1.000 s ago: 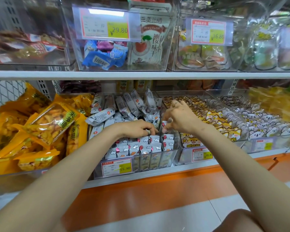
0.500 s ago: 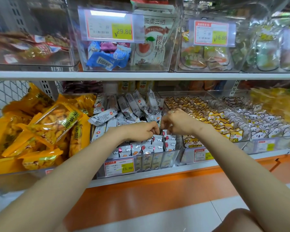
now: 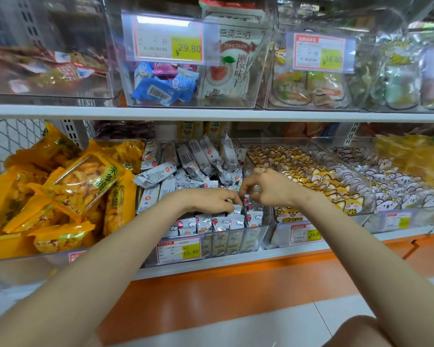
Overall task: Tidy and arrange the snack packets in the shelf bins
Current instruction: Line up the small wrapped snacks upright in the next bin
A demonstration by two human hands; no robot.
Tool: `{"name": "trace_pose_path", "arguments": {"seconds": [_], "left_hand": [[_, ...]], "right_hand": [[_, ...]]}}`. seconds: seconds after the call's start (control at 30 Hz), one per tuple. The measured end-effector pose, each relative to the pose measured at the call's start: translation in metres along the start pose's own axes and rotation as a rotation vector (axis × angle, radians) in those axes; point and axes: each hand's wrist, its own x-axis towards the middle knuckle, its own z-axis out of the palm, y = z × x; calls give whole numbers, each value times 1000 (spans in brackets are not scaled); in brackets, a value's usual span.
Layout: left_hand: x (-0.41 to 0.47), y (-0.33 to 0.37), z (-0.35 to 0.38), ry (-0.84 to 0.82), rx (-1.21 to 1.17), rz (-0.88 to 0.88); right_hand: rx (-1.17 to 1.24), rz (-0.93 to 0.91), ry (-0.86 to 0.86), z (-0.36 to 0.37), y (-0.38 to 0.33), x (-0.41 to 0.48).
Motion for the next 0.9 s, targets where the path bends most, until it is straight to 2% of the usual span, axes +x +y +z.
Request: {"name": "trace_pose_path", "arguments": {"seconds": [0.13, 0.33, 0.43, 0.5, 0.57, 0.63, 0.7, 0.77, 0.83, 0.9], "left_hand": [[0, -1, -1, 69, -98, 9], [-5, -9, -2, 157, -176, 36], [-13, -7, -6, 201, -109, 65], [-23, -7, -15, 361, 8, 79], [-40, -9, -29, 631, 193, -11], [-59, -16, -42, 793, 422, -226], [-74, -27, -51, 718, 575, -503], [-82, -38, -52, 574, 567, -651], [-83, -46, -48, 540, 515, -661], [-82, -49, -48, 585, 491, -637]], "right_hand": [[11, -31, -20, -4, -2, -3], [-6, -61, -152, 3, 1, -2], [0, -67, -165, 3, 4, -3], [3, -78, -163, 4, 5, -4], [6, -85, -159, 5, 6, -4], [7, -95, -148, 5, 8, -4], [13, -103, -137, 6, 8, -5], [32, -103, -127, 5, 7, -5], [51, -100, -124, 4, 6, -5], [61, -99, -125, 3, 4, -6]]}}
